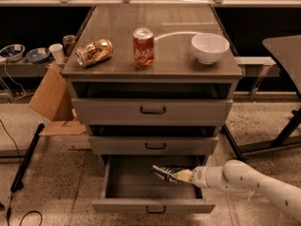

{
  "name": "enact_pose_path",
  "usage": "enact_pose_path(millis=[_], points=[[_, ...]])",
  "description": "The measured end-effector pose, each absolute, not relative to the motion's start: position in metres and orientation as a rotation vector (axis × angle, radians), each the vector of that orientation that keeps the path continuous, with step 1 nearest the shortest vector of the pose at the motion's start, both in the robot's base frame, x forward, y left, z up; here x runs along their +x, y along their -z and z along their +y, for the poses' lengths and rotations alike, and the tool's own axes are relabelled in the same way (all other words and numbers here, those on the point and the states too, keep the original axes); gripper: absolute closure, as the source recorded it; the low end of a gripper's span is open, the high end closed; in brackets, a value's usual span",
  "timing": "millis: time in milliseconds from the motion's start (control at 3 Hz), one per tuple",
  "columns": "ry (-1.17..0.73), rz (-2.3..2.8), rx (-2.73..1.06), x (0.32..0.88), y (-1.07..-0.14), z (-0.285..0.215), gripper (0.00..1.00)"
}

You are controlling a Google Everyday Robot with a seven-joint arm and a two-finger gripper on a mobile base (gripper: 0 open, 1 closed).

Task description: Pick blue chip bag from bottom drawer and place on counter

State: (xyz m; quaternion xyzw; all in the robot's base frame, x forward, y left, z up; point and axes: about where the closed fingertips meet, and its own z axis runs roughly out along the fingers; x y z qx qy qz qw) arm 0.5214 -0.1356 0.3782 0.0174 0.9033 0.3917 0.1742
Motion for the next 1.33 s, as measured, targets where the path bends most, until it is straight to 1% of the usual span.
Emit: enact_pose_path(millis=[667,1333], points=[[-1.094,2.402,-0.06,0.505,-0.469,-0.14,1.0],[-1.025,2.282,-0.129,0.485,-0.562,-0.16,1.0]])
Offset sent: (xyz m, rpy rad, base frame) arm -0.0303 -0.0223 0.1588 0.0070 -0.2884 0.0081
